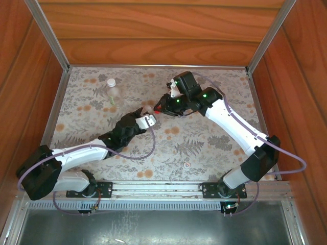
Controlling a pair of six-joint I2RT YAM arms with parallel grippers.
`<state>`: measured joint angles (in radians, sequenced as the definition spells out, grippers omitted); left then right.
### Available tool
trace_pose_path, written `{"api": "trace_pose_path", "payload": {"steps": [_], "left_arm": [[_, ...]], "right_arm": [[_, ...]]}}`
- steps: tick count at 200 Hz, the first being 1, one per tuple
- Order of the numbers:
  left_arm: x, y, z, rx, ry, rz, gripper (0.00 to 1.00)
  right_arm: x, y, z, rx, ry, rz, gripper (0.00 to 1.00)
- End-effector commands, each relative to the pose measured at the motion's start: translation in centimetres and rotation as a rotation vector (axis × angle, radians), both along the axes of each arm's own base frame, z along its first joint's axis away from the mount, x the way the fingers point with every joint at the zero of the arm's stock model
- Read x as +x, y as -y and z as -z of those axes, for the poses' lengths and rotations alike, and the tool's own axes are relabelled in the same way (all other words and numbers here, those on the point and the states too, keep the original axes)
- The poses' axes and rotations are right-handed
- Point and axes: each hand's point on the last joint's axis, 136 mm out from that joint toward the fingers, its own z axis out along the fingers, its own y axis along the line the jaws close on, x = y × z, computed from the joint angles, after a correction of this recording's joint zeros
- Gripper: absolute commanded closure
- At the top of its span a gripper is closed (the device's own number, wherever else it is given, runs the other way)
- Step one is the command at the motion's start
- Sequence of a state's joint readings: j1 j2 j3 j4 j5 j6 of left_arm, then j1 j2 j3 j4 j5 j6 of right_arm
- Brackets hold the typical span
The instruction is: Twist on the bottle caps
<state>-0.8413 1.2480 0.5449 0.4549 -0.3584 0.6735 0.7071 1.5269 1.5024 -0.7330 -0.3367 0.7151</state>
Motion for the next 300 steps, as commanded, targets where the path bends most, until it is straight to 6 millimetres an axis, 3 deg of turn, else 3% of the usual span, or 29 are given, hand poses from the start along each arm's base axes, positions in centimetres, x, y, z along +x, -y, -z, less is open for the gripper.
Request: {"api": "trace_pose_path", "payload": {"steps": [1,49,81,103,132,253,300], "left_arm": [[-1.9,1.3,0.2,-0.097,-0.08,0.159,0.56],[-6.4,4.0,0.5,-0.355,-0.418,0.51,0.56],[-9.4,5.3,-0.4,-0.456,-0.602,0.711,0.56],[-10.9,6.0,-1.5,-0.49,-0.668,0.816,0.56],[-11.4,6.2,-2.3,-0.501,-0.675,0.861,0.56],[-11.1,6.3,-3.0,-0.513,-0.673,0.858,0.56],[-10.9,6.3,-2.8,-0.513,-0.677,0.844,0.56]], "right_arm": [[1.4,-0.4,-2.2,0.02,0.244,-0.116,0.54],[-1.3,0.6,-5.1,-0.024,0.892,-0.569,0.37],[-5.4,0.6,-7.1,0.139,1.149,-0.804,0.36],[-7.3,0.8,-7.9,0.286,1.164,-0.916,0.37],[-8.6,0.6,-8.2,0.405,1.14,-1.004,0.39],[-8.6,-0.2,-5.8,0.481,0.97,-1.072,0.56],[-8.3,-0.4,-5.5,0.468,0.956,-1.063,0.77]]}}
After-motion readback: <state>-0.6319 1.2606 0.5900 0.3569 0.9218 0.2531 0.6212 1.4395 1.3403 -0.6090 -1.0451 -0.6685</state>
